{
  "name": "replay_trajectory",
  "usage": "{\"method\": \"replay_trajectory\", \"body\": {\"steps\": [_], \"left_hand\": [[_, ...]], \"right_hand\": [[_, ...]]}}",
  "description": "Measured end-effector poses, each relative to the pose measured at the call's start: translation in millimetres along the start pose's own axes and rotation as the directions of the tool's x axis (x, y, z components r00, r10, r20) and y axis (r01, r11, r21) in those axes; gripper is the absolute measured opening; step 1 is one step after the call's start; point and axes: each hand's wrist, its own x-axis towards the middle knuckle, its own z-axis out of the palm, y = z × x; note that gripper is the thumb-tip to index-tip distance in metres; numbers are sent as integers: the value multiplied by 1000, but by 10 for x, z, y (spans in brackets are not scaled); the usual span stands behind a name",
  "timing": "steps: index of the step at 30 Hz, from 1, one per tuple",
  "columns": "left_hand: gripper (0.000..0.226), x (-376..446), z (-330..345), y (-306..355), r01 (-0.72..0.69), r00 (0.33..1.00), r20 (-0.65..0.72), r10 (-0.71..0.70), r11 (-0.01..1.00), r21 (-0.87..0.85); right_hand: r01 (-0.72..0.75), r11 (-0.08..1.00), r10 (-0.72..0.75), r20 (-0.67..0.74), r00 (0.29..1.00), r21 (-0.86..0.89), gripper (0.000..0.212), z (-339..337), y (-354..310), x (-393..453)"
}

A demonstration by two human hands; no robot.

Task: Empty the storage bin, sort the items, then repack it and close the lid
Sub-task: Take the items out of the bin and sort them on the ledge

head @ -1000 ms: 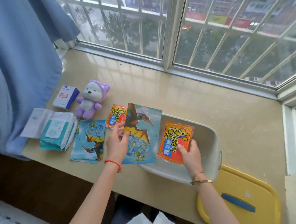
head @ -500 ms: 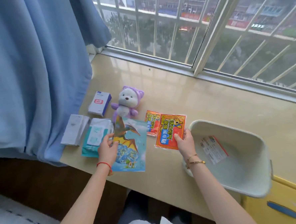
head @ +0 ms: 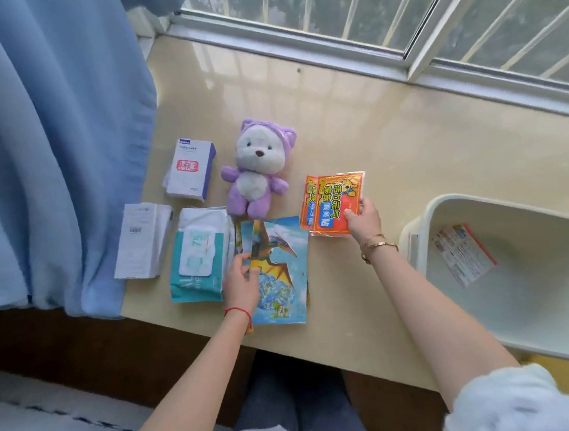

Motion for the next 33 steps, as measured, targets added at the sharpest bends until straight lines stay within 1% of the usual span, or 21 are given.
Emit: {"method": "replay_trajectory", "body": {"steps": [3,5,9,12,15,17,20,23,25,28,31,33], "left_hand": [[31,103,93,-133,0,1000,-21,0,1000,10],[32,136,126,-189,-7,1000,-27,8,999,34],[42,94,146,-238,-89,995,-28,94,988,127],[49,41,105,-229,-167,983,-43,179,966,197],[45,-72,1,-163,-233,967,-29,255,918,321],[41,-178,-91,-80,-292,948,4,317,866,406],[34,-365,-209,125,-412,899,79,431,771,485],[30,-541,-254,399,-544,828,173,534,686,483],[28,-656,-217,576,-624,770,224,598,633,458],[28,-836,-54,825,-709,693,271,668,561,428],[26,-1066,229,1076,-758,631,285,722,497,422],[32,-1231,470,1227,-784,597,296,746,465,412]], "right_hand": [[-9,999,9,-1,1000,-50,26,144,159,256],[-10,995,10,4,1000,-99,29,203,170,267],[31,973,-34,-9,999,-231,39,213,152,250],[116,943,-127,-14,992,-313,46,160,145,202],[219,873,-256,-26,966,-436,47,17,102,23],[298,833,-353,-34,935,-467,45,-143,73,-192],[401,793,-487,-83,869,-459,41,-483,123,-589],[474,734,-591,-115,798,-485,36,-909,248,-934],[492,718,-627,-149,765,-493,34,-1225,353,-1115],[453,736,-614,-212,761,-503,32,-1716,541,-1276],[387,763,-569,-255,782,-517,34,-2207,765,-1284],[348,778,-534,-258,805,-524,36,-2521,905,-1223]]}}
